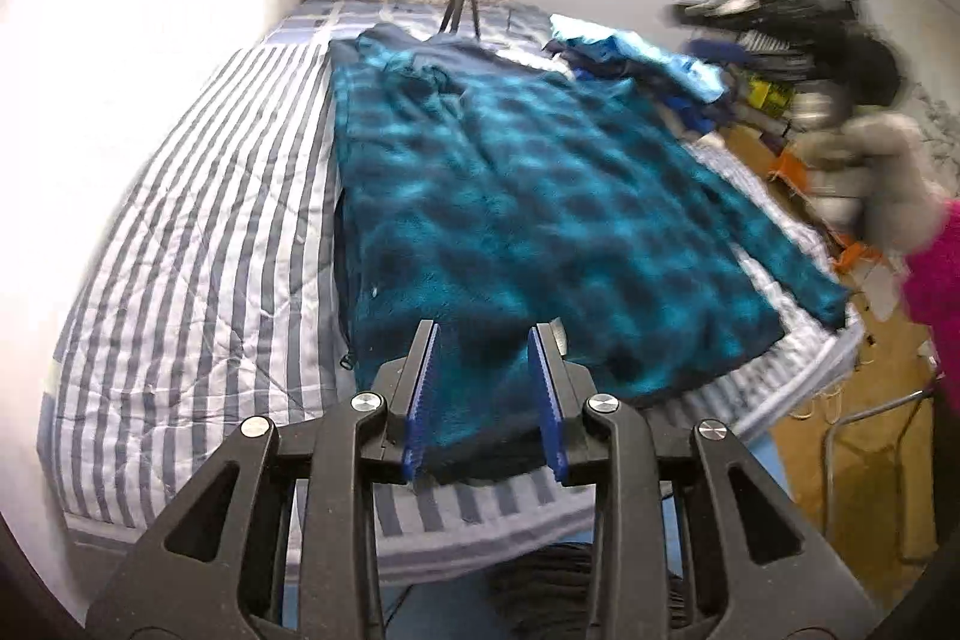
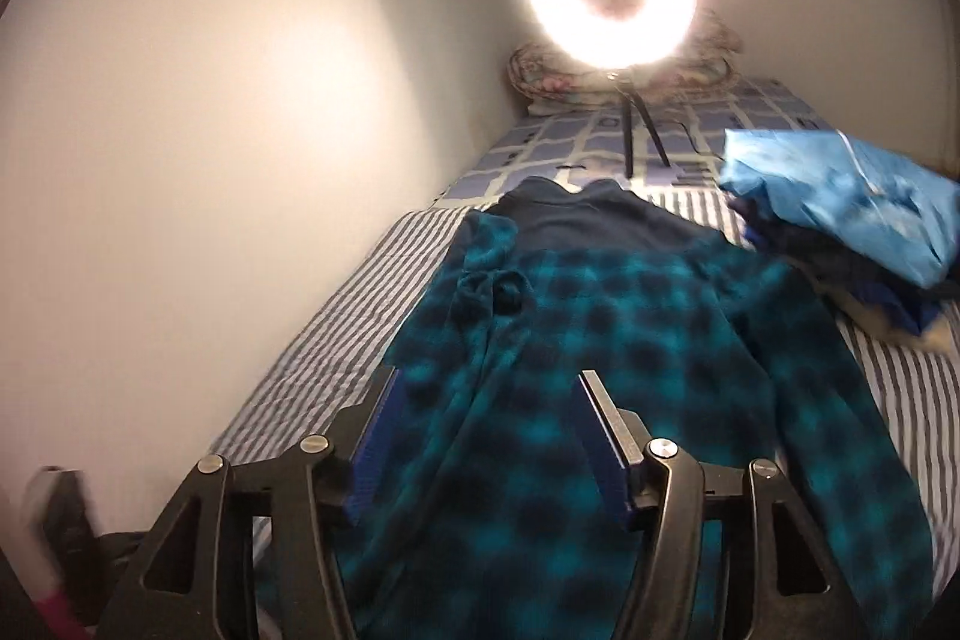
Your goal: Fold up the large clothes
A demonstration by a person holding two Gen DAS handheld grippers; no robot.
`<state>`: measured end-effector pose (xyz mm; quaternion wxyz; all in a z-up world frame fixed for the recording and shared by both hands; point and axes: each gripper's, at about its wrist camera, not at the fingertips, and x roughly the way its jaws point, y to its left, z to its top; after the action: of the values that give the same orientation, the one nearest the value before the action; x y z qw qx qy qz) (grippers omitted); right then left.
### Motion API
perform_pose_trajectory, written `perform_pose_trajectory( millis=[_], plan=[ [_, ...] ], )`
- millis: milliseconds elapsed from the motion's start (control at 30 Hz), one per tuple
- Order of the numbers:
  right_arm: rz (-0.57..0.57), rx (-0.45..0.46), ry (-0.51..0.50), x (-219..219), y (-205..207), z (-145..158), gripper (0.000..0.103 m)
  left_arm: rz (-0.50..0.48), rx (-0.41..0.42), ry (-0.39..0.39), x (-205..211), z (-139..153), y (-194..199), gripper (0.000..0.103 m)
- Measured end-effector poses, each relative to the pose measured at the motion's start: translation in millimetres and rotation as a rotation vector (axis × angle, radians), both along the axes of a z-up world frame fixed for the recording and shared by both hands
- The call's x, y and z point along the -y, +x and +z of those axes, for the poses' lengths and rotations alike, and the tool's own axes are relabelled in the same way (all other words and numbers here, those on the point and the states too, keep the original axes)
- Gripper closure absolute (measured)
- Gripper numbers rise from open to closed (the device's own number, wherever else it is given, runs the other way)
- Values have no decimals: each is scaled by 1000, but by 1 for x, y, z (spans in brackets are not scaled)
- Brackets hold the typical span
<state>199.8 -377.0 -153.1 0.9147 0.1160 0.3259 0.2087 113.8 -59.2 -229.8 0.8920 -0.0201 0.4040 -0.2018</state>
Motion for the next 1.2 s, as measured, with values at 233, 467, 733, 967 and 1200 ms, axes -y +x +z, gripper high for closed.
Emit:
perform_pose_trajectory(
  millis=[233, 467, 733, 967, 1200],
  plan=[
    [-72, -51, -39, 33, -59, -2, 42, -63, -61, 9, 45, -34, 16, 81],
    [-135, -77, -27, 68, -95, -7, 45, -121, -118, 113, 83, -64, 17, 81],
    [-243, -106, -31, 124, -109, -20, 46, -82, -148, 92, 82, -56, 16, 81],
    [-378, -184, -14, 197, -112, -50, 46, -70, -70, -34, 70, 5, -4, 53],
    [-516, -309, -3, 274, -114, -100, 46, -99, 0, -65, 74, 46, -19, 53]
  ],
)
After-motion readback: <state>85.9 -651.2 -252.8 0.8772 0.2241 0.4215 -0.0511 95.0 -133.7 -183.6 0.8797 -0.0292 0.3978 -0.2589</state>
